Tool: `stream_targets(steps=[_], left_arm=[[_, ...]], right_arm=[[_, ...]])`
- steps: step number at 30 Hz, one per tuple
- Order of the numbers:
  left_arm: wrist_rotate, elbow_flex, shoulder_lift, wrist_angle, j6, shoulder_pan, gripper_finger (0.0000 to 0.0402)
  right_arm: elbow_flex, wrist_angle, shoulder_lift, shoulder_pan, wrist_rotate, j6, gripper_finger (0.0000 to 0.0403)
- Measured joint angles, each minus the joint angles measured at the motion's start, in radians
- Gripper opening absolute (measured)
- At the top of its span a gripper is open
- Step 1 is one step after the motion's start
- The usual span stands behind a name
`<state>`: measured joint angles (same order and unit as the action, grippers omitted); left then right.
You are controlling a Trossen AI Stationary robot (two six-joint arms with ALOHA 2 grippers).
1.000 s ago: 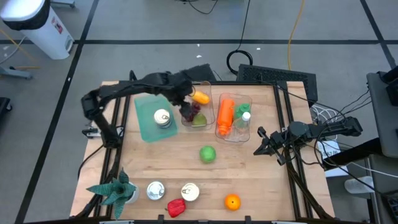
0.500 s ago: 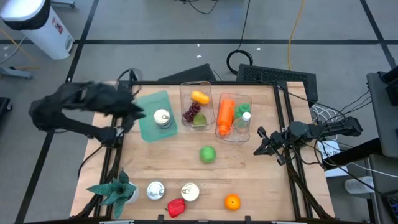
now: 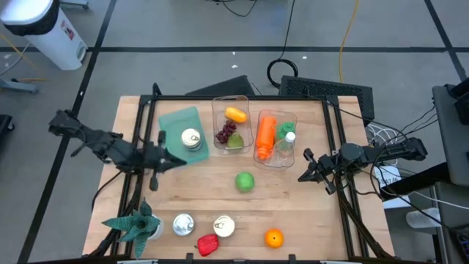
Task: Pick & Place Food Item
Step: Stack the blue tuna can on top of the blue tuna can in the green bin
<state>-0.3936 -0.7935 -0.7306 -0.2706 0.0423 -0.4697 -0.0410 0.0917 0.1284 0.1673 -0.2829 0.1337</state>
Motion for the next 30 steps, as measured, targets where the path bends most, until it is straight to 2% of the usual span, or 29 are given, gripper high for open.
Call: stream_targets(steps=[3, 6, 9, 12, 15, 17, 21, 23, 30], left_arm=[[0.148, 0.109, 0.034, 0.195, -0.199, 0.015, 0.0004], [0.285, 0.199, 0.093, 0.326, -0.259, 0.080, 0.0008], [0.411, 0.274, 0.135, 0.429, -0.216, 0.201, 0.0004], [0.557, 0.319, 0.155, 0.450, -0.113, 0.331, 0.0004], [0.635, 0.361, 0.172, 0.448, -0.038, 0.416, 0.0003], [0.629, 0.397, 0.188, 0.452, -0.020, 0.440, 0.0002], [0.494, 0.480, 0.211, 0.455, -0.002, 0.467, 0.0002], [0.470, 0.515, 0.216, 0.453, 0.024, 0.481, 0.0003], [0.472, 0.600, 0.212, 0.518, 0.095, 0.494, 0.0005]], right_arm=[[0.000, 0.001, 0.000, 0.000, -0.005, 0.000, 0.0004], [0.000, 0.002, 0.002, 0.000, -0.004, 0.000, 0.0004], [0.000, 0.018, 0.008, 0.000, -0.003, -0.007, 0.0004], [0.000, 0.074, 0.020, 0.000, -0.005, -0.023, 0.0004], [0.000, 0.172, 0.035, 0.001, -0.009, -0.015, 0.0004], [-0.013, 0.211, 0.050, 0.010, -0.007, 0.000, 0.0004], [-0.069, 0.188, 0.119, 0.062, 0.023, -0.062, 0.0003], [-0.135, 0.208, 0.176, 0.101, 0.054, -0.111, 0.0001], [-0.437, 0.170, 0.518, 0.303, 0.186, -0.306, 0.0000]])
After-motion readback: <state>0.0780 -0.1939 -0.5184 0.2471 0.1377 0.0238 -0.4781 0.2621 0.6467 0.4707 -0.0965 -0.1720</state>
